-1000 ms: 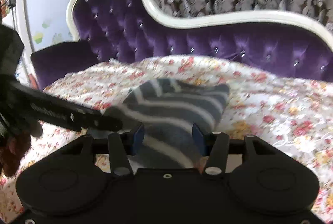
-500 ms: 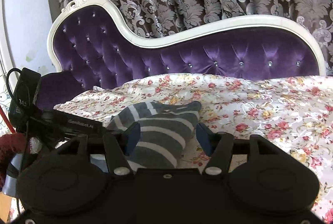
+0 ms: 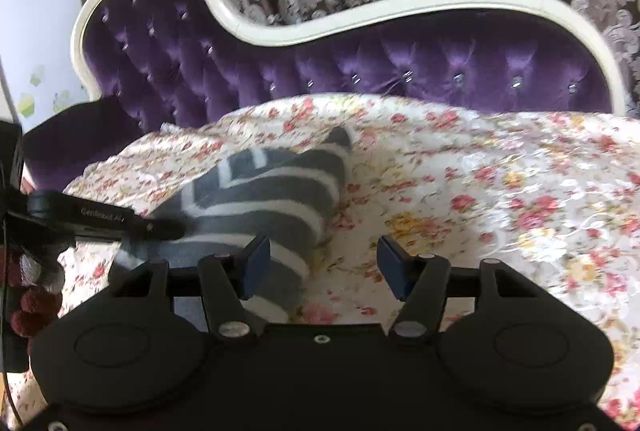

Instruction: Fold small clothes

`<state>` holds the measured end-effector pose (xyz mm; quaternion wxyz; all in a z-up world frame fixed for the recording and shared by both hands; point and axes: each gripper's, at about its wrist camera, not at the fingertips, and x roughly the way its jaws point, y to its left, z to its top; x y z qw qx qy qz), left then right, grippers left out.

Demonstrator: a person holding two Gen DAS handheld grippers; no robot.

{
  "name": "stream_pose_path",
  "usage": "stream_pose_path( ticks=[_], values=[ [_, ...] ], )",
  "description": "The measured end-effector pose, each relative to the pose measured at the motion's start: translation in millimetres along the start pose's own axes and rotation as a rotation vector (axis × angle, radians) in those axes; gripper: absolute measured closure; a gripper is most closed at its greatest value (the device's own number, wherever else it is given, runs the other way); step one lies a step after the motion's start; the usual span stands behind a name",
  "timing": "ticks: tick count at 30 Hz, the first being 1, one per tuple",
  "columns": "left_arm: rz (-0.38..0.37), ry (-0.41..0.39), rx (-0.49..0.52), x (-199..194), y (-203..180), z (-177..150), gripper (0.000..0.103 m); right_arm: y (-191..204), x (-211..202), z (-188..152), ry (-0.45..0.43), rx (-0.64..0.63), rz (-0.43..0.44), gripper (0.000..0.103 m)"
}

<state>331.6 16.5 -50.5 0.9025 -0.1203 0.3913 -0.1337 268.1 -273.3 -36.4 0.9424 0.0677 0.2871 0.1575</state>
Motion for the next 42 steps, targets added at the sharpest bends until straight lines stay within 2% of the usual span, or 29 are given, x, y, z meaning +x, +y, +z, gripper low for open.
stream_pose_path(
  ticks=[2,5,9,12,19,21,23,25,26,28,31,33,38,40,42],
  values=[
    [-0.004,0.010,0.027,0,-3,1,0.087,9,13,-6,0.049,-0.026,0.011,0.039],
    [-0.032,0.040,0.039,-1,-1,6,0.079,16,33,-18,0.136,-0.059,-0.016,0.039],
    [-0.103,0.098,-0.011,10,6,18,0.065,17,30,-19,0.137,-0.049,-0.012,0.038],
    [-0.121,0.140,-0.075,28,12,29,0.065,16,29,-19,0.138,-0.046,-0.012,0.038],
    [-0.144,0.123,-0.239,54,26,48,0.065,14,30,-17,0.148,-0.032,-0.002,0.038],
    [-0.140,0.095,-0.271,54,29,50,0.067,14,31,-17,0.148,-0.036,-0.004,0.038],
    [-0.130,0.024,-0.260,48,31,48,0.099,15,30,-17,0.148,-0.040,-0.005,0.038],
    [-0.079,-0.062,-0.242,37,33,43,0.098,15,30,-17,0.147,-0.040,-0.004,0.038],
    [-0.066,-0.072,-0.243,35,34,40,0.098,14,30,-17,0.147,-0.036,0.001,0.038],
    [-0.011,-0.052,-0.267,37,39,31,0.098,15,30,-17,0.149,-0.034,0.005,0.038],
    [-0.014,-0.042,-0.272,43,43,24,0.096,17,30,-17,0.149,-0.045,0.001,0.037],
    [-0.022,-0.041,-0.258,44,42,28,0.092,16,30,-17,0.148,-0.044,-0.002,0.035],
    [-0.063,-0.042,-0.244,28,47,35,0.071,10,29,-15,0.145,-0.016,-0.001,0.032],
    [-0.062,-0.051,-0.211,14,46,34,0.041,8,28,-13,0.140,-0.004,0.003,0.031],
    [-0.067,-0.061,-0.172,0,43,30,0.026,4,26,-11,0.132,0.019,0.015,0.030]
  ],
)
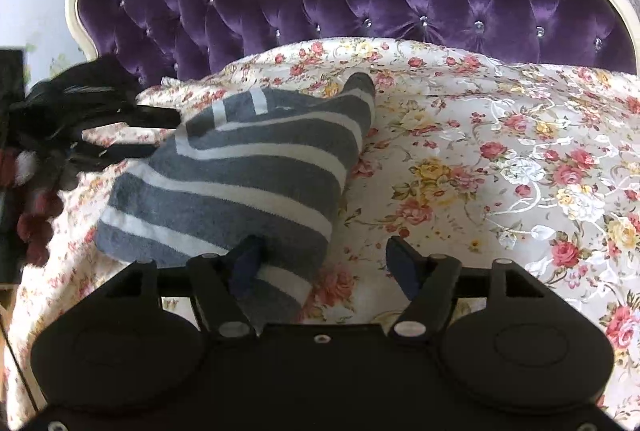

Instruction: Fold small clothes

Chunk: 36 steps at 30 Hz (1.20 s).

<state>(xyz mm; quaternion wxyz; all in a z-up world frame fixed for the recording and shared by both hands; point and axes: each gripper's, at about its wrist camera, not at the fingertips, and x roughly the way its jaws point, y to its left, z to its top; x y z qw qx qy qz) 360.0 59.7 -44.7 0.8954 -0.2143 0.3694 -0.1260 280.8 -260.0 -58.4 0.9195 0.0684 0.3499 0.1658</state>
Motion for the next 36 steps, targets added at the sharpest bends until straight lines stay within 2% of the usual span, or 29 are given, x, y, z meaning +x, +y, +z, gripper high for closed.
stream_pose_path(
  ticks=[3,5,7,9,14,21,25,31,32,33,34,35,36],
  values=[
    [-0.011,0.034,0.052,-17,-4,-12,0.023,-8,-3,2,-0.013,0.048,0.028,0.029],
    [-0.039,0.092,0.067,-22,-3,-25,0.018,-13,-5,3,-0.020,0.085,0.047,0.028],
    [-0.071,0.152,0.053,-23,0,-38,0.015,-18,-5,3,-0.023,0.123,0.071,0.028],
    [-0.087,0.174,0.030,-24,3,-52,0.015,-23,-5,2,-0.025,0.156,0.089,0.028],
    [-0.106,0.158,0.016,-28,4,-72,0.013,-28,-2,1,-0.035,0.198,0.114,0.028],
    [-0.121,0.146,0.026,-18,-7,-69,0.013,-30,7,0,-0.042,0.233,0.159,0.028],
    [-0.130,0.158,0.049,-4,-18,-65,0.013,-38,22,10,-0.040,0.282,0.213,0.027],
    [-0.150,0.172,0.029,7,-20,-62,0.015,-54,63,32,-0.033,0.343,0.300,0.026],
    [-0.150,0.172,0.019,6,-19,-62,0.016,-56,69,33,-0.030,0.346,0.319,0.026],
    [-0.149,0.173,0.010,6,-17,-62,0.023,-58,75,34,-0.022,0.351,0.338,0.028],
    [-0.151,0.180,-0.001,6,-15,-61,0.035,-59,80,35,-0.015,0.359,0.358,0.038],
    [-0.160,0.192,-0.011,6,-13,-60,0.042,-61,85,34,-0.006,0.370,0.380,0.045],
    [-0.174,0.208,-0.025,8,-10,-60,0.053,-63,86,34,0.003,0.377,0.381,0.047]
  ],
)
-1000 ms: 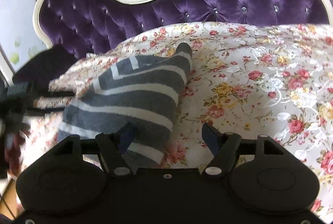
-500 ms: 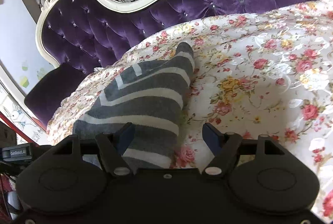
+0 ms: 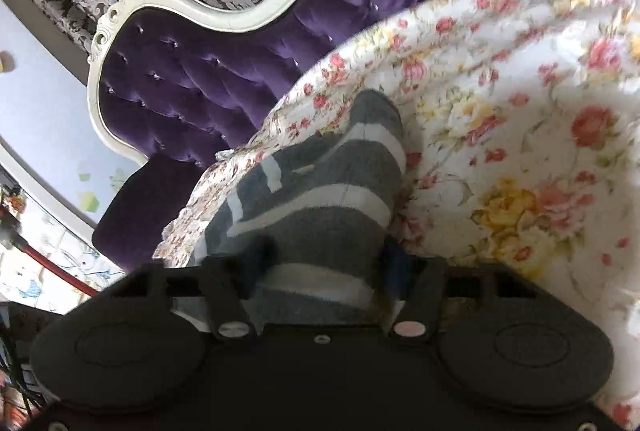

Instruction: Fold small clothes

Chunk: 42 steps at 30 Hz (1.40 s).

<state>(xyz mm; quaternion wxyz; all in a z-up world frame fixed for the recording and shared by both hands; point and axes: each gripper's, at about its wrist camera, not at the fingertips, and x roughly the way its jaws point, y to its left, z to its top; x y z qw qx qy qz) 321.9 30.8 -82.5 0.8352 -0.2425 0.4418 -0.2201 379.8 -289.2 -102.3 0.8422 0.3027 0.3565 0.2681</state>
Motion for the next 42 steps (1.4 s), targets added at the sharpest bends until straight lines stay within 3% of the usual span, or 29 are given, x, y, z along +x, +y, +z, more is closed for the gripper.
stream_pose_path(
  ticks=[1,3,13,18,25,27,30,32,36,39,42],
  values=[
    [-0.025,0.007,-0.020,1,4,1,0.069,-1,0,0,0.002,0.003,-0.002,0.052],
    [-0.069,0.009,-0.060,3,11,2,0.079,1,-1,2,0.005,0.005,-0.006,0.056],
    [-0.127,0.011,-0.032,-34,-12,-20,0.080,41,-41,-8,0.039,0.025,-0.098,0.059],
    [-0.140,0.056,-0.010,-67,-30,-65,0.080,66,-81,-44,0.068,-0.002,-0.122,0.059],
    [-0.145,0.101,0.009,-123,-58,-153,0.080,95,-138,-113,0.114,-0.019,-0.124,0.058],
    [-0.114,0.108,0.014,-132,-58,-174,0.079,96,-149,-134,0.127,-0.025,-0.137,0.056],
    [0.013,0.102,0.054,-136,-53,-197,0.078,95,-154,-157,0.130,-0.053,-0.189,0.050],
    [0.080,0.085,0.099,-137,-50,-206,0.070,93,-156,-167,0.097,-0.090,-0.247,0.046],
    [0.137,0.037,0.171,-148,-61,-208,0.070,98,-166,-177,0.023,-0.112,-0.270,0.043],
    [0.177,-0.051,0.275,-167,-82,-207,0.071,109,-177,-178,-0.045,-0.173,-0.290,0.043],
    [0.172,-0.138,0.328,-183,-99,-203,0.070,115,-189,-181,-0.103,-0.209,-0.310,0.043]
  ],
)
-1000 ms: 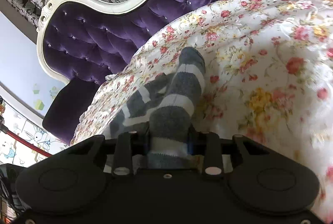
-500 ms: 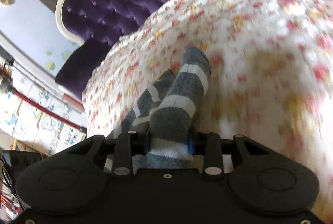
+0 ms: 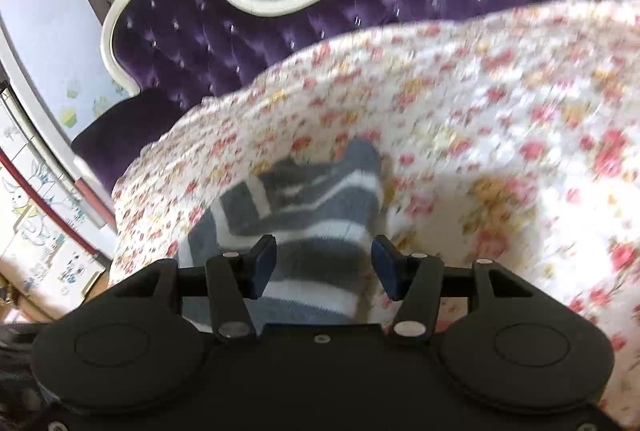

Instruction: Fold small clothes

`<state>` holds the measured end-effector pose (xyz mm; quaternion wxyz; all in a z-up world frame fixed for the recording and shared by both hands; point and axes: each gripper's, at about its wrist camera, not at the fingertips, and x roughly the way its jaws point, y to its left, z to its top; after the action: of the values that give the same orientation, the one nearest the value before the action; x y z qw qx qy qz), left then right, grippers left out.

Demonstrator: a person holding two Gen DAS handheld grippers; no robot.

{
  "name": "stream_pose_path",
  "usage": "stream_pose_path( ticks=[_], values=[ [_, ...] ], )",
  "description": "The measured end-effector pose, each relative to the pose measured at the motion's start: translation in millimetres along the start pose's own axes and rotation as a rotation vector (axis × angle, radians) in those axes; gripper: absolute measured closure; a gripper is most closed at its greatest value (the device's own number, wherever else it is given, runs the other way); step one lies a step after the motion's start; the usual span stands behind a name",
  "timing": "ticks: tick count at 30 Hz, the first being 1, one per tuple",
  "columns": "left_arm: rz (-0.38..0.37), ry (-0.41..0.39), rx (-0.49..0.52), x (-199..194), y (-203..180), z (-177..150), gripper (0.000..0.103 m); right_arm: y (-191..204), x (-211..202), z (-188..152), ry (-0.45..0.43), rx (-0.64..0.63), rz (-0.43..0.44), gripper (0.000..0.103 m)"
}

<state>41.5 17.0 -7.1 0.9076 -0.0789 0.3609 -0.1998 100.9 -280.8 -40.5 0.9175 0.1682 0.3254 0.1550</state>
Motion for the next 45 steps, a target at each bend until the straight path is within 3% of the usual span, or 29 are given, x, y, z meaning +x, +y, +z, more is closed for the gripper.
stream_pose_path(
  ticks=[3,9,13,16,19,23,29,34,39,45],
  values=[
    [-0.014,-0.048,0.045,3,-10,14,0.065,-1,-9,0,-0.047,-0.023,-0.033,0.043],
    [-0.052,-0.063,0.060,56,-24,29,0.064,-2,-12,-4,-0.063,-0.056,-0.059,0.043],
    [0.006,-0.060,0.067,75,-16,16,0.065,3,-15,-7,-0.064,-0.106,-0.061,0.044],
    [0.091,-0.014,0.009,89,5,3,0.064,12,-17,-7,-0.071,-0.169,-0.044,0.060],
    [0.097,-0.039,-0.034,82,19,-6,0.063,24,-13,-6,-0.071,-0.235,-0.026,0.075],
    [0.091,-0.040,-0.065,76,21,-6,0.063,38,7,-8,-0.044,-0.300,-0.013,0.075],
    [0.095,-0.041,-0.078,80,21,-6,0.063,24,60,-9,0.024,-0.304,-0.093,0.079],
    [0.094,-0.050,-0.101,79,21,-8,0.063,28,61,-4,0.026,-0.341,-0.097,0.078],
    [0.111,-0.065,-0.113,74,20,-12,0.062,39,51,2,0.046,-0.386,-0.043,0.075],
    [0.116,-0.072,-0.132,71,20,-16,0.062,58,85,1,0.114,-0.491,-0.032,0.075]
  ],
)
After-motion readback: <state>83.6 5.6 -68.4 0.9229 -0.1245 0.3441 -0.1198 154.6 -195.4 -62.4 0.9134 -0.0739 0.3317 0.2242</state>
